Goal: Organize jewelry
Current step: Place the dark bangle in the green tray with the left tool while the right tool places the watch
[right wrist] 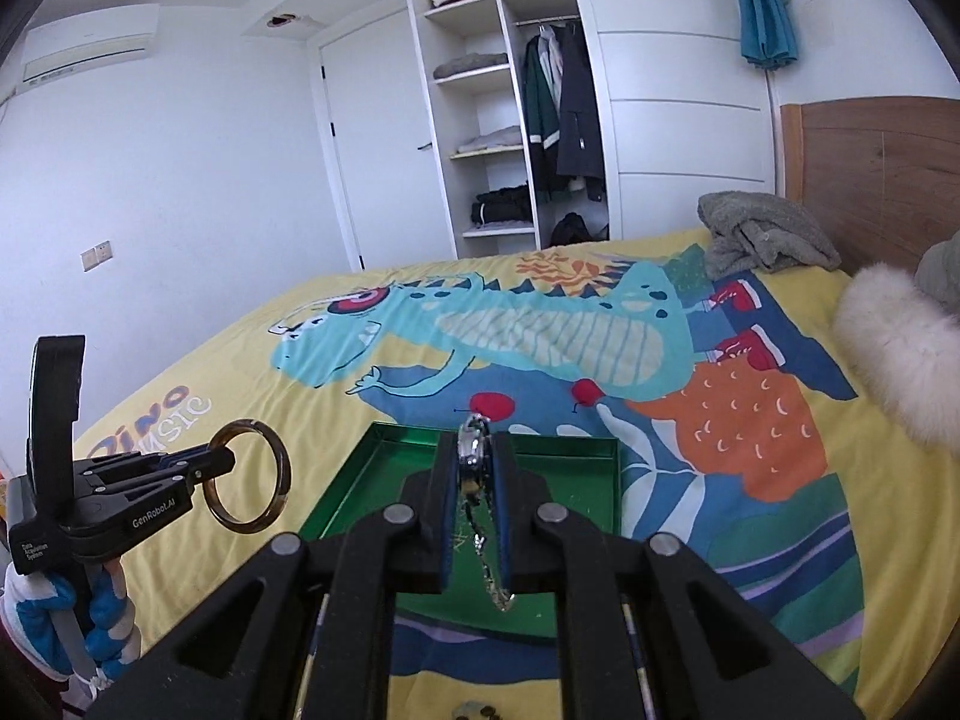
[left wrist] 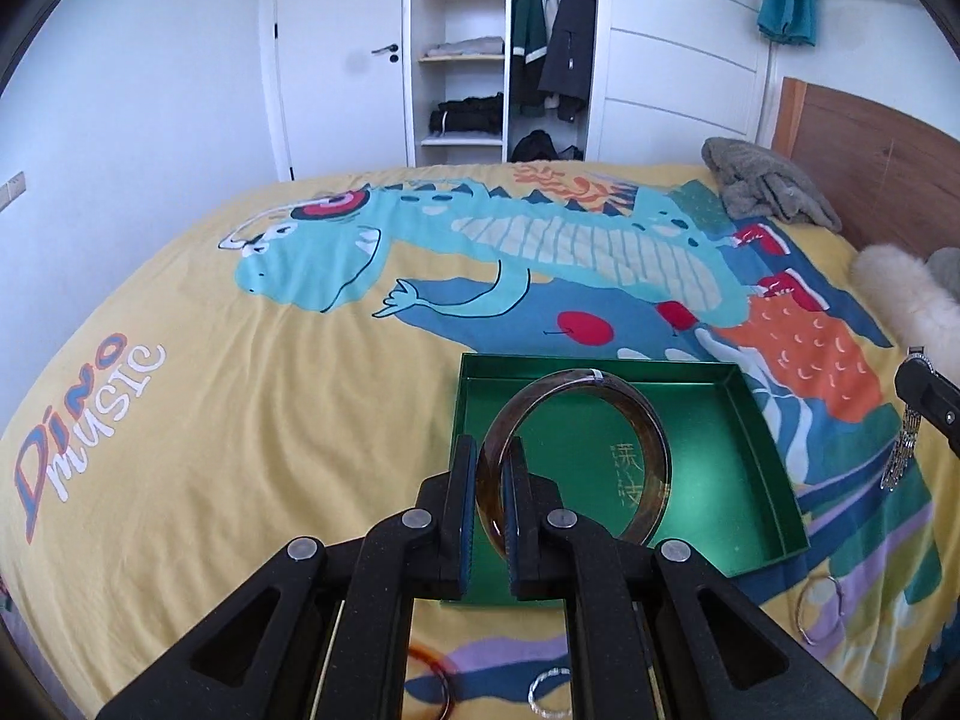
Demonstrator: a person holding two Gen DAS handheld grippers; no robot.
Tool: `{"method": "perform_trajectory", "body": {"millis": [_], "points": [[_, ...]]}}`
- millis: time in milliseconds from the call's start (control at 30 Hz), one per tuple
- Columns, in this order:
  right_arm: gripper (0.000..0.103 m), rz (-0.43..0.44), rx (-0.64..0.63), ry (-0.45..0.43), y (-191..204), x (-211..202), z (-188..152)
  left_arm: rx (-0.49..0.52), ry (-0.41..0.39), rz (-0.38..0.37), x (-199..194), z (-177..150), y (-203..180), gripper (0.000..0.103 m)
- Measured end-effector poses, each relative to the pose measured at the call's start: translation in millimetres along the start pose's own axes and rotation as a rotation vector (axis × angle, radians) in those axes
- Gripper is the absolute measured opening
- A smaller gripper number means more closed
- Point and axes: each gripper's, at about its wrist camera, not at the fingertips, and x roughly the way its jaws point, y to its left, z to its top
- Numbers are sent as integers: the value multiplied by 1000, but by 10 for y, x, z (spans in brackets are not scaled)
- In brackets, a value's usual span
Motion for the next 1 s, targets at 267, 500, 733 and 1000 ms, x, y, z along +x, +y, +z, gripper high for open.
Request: {"method": "perform_trajectory", "body": {"millis": [267,500,733,1000], "points": [[10,-53,37,254,-318,1360,-549,-3,186,18,1234,-181,-166,8],[10,-98,65,398,-583,1898,-946,12,221,26,1624,-270,-291,8],[11,-99,18,405,-559,2002,-874,16,211,43,1677,-225,-321,10],[49,-87,14,383,-544,1883,-757,-17,180,14,1483,-126,-204,43]]}}
